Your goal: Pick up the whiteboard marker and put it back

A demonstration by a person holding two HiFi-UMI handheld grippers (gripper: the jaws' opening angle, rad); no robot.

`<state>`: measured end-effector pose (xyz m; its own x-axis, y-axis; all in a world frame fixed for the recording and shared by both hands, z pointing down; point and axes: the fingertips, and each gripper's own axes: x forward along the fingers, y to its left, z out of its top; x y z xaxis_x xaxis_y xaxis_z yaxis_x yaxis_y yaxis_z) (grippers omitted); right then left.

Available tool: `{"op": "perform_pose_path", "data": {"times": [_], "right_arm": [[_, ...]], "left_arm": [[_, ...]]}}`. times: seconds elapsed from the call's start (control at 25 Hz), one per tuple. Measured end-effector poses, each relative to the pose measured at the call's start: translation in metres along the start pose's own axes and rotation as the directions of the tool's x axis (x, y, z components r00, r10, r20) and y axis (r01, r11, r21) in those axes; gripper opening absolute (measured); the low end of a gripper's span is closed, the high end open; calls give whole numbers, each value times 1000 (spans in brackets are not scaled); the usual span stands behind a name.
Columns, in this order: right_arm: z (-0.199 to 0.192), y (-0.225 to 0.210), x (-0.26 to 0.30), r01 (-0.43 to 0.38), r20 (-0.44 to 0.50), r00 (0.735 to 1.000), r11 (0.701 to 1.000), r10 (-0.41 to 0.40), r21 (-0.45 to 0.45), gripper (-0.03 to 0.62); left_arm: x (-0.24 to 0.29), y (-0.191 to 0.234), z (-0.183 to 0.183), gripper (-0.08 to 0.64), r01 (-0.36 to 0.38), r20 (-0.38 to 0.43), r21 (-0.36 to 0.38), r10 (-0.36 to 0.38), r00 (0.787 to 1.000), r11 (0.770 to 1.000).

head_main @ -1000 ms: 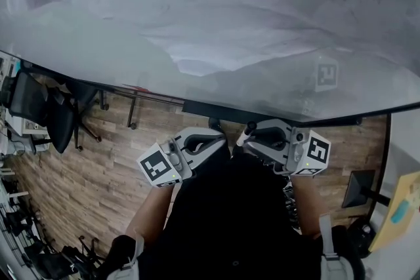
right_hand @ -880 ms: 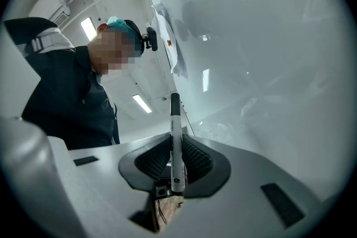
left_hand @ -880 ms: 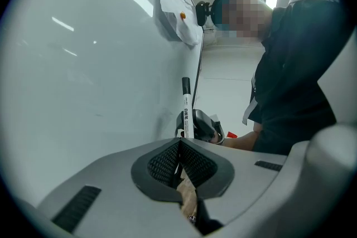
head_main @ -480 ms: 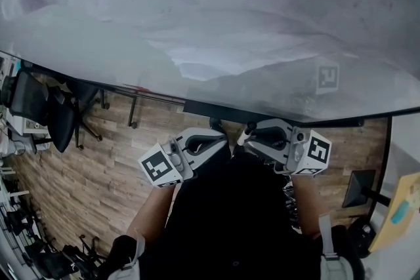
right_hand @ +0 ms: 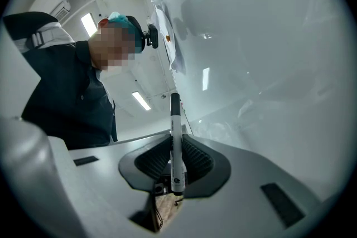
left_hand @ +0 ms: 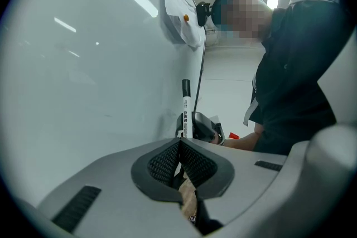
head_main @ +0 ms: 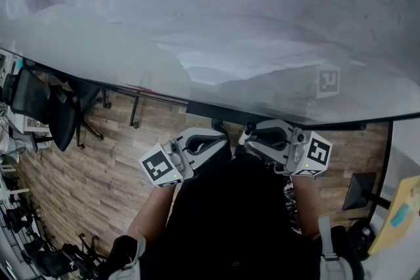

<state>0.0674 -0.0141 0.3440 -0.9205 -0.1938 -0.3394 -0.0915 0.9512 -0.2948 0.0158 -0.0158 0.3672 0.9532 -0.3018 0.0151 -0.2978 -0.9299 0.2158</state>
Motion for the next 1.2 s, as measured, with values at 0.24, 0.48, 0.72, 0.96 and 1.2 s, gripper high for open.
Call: {"op": "perform_pose_path", "data": {"times": [0.24,0.48,0.72,0.96,1.2], "right_arm": [[-1,1,1,-3,-15,1000,1000,3,-19,72],[0,-1,7,6,-11,1000,1000,-6,-6,72],[-2,-5,2,23,-45,999,998,-26,-61,72],[-3,-6,-1,50,-74,996,994,-58,-101,72],[-8,-11,3,81,-126,986,978,-106,-194,72]], "left_arm": [[1,-1,0,12,-4,2,6,4,1000,1000],[-2,3,-1,12,-16,5,6,16,1000,1000],[-3,5,2,12,-18,15,11,17,1000,1000],[-1,6,2,12,-19,29,15,19,999,1000],[-4,12,5,12,-38,37,12,38,999,999]]}}
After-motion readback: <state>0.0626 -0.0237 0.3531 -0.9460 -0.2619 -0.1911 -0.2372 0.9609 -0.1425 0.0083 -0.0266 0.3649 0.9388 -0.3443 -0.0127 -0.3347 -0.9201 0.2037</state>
